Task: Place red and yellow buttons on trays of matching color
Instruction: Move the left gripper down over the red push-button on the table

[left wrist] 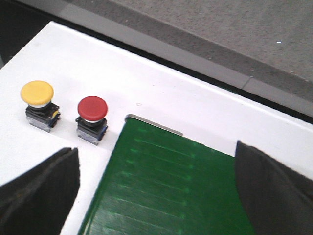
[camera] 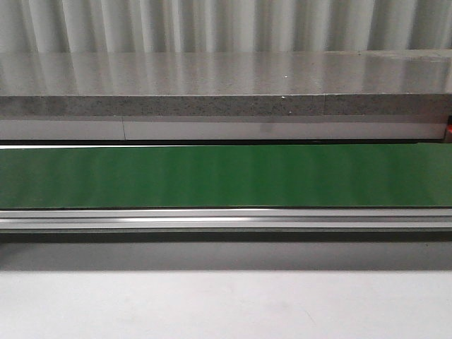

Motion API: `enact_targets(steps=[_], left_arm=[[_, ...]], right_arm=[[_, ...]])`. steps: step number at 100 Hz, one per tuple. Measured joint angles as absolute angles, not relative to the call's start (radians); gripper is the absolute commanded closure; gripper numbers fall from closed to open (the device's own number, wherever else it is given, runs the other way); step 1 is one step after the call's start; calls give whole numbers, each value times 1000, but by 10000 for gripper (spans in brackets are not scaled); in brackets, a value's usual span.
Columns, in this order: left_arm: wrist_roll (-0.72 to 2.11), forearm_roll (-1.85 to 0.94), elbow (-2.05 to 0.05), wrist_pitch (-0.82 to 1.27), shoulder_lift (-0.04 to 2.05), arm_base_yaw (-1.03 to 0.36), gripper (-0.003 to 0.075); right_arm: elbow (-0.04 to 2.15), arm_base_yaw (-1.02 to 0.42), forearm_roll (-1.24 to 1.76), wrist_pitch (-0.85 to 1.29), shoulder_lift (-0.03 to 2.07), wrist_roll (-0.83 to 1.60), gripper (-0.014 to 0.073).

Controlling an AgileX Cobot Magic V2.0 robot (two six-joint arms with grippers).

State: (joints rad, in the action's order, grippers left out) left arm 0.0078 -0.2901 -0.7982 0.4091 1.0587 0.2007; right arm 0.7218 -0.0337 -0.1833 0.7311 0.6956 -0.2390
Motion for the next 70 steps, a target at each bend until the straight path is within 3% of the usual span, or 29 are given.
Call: enact_targets(steps=[38,70], left_arm=[[0,-292,-1114,490,1509,272,146],[0,-286,-1254,536,1728,272,146]], right_arm=[[722,-34,-183,733,696,-239,661],[722,-34,-183,733,696,-239,661]])
